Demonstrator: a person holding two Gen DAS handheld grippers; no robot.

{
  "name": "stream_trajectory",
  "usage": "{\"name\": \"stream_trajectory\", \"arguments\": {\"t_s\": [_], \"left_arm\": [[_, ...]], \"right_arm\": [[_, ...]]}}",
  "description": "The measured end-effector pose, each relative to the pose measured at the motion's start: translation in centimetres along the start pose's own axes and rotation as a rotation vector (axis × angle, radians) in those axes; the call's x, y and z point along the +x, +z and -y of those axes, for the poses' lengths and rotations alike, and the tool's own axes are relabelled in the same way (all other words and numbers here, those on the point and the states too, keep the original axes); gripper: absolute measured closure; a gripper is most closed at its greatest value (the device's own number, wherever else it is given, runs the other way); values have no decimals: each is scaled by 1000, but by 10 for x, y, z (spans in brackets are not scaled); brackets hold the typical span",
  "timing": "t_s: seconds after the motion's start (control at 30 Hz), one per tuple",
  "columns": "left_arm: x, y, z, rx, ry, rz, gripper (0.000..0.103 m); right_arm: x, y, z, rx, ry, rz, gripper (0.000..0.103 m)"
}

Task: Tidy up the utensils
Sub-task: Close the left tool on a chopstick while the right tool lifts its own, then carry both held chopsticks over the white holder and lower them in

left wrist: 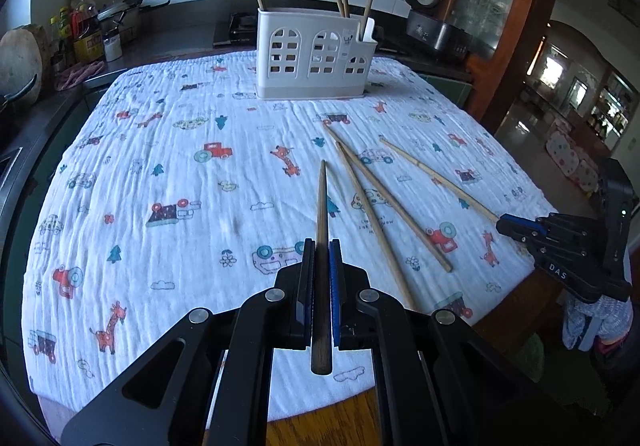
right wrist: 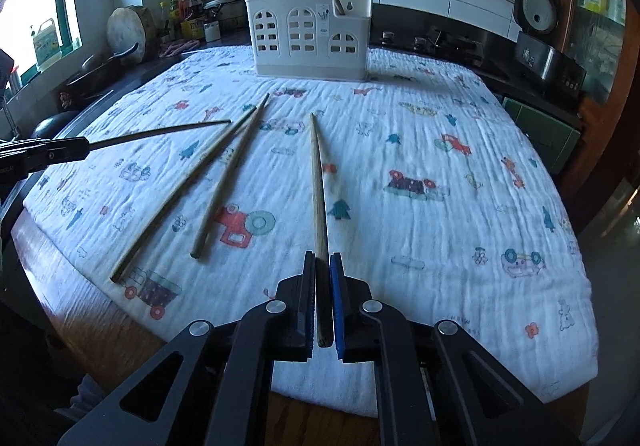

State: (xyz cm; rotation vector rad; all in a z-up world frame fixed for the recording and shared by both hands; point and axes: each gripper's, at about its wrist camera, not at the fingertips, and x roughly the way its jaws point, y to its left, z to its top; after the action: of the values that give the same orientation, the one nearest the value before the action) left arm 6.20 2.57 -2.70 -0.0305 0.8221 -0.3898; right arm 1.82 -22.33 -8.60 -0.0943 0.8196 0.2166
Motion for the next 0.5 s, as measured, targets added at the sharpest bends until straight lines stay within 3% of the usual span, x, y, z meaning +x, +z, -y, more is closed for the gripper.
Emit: {"name": "stream_trajectory", "arguments": {"t_s": [0.23, 0.5], "left_arm": [[-10, 28, 2, 23, -4, 66, 97], [-7, 64, -1, 30, -23, 113, 97]], "right_arm": [[-28, 46, -2, -12, 26, 139, 96], [-27, 100, -4, -10, 65, 232, 96]]}}
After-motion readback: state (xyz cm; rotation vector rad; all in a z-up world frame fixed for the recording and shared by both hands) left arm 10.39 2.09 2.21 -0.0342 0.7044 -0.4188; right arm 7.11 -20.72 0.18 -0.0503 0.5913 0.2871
